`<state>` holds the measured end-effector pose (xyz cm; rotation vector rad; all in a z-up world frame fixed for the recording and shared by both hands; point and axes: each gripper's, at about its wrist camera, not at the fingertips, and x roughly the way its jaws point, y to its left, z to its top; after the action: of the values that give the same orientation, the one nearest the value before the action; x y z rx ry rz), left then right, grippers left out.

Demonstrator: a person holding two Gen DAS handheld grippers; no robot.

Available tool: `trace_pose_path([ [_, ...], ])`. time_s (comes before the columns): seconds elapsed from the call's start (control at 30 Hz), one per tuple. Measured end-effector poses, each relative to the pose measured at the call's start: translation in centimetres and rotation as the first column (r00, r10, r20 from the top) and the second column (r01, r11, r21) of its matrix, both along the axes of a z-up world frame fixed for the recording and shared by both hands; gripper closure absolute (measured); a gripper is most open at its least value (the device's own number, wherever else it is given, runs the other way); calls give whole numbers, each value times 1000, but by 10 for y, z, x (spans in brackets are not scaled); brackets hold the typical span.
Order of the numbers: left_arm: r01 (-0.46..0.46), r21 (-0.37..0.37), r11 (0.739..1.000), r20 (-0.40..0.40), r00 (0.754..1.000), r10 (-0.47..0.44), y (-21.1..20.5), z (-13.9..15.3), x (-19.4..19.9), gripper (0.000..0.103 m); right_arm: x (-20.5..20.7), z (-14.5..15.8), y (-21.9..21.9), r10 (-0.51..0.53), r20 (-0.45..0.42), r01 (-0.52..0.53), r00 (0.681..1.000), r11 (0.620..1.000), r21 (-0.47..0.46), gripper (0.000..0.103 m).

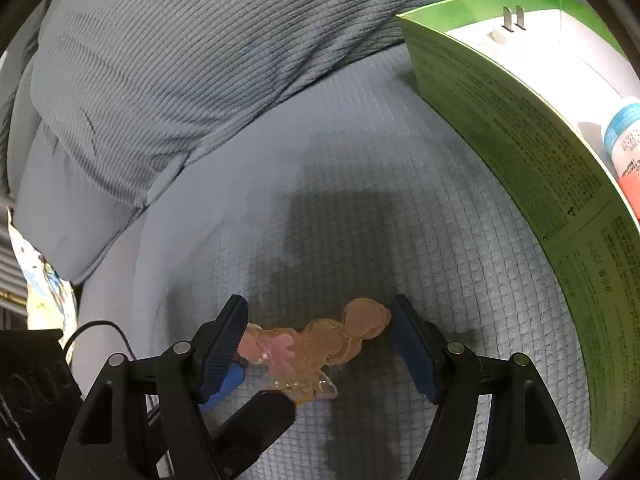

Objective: Organize rigid objects
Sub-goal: 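Grasp the pink flower hair clip with the right gripper and lift, then carry the pink hair clip over the green box with the right gripper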

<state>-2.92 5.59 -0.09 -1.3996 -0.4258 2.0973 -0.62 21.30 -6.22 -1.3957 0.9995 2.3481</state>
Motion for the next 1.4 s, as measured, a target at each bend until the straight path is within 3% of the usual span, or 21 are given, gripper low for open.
trace_pose_path([
  [0.23,39,22,999,-22,999,-39,14,6,4,66,3,1,2,11,-8,-11,1000,1000,3,32],
  [0.57,55,-3,998,-74,996,-55,20,22,12,66,11,8,4,1,-31,-1,1000,1000,1,34],
  [1.4,120,21,992,-235,966,-112,51,69,47,66,59,69,15,-57,-177,72,983,994,80,34],
])
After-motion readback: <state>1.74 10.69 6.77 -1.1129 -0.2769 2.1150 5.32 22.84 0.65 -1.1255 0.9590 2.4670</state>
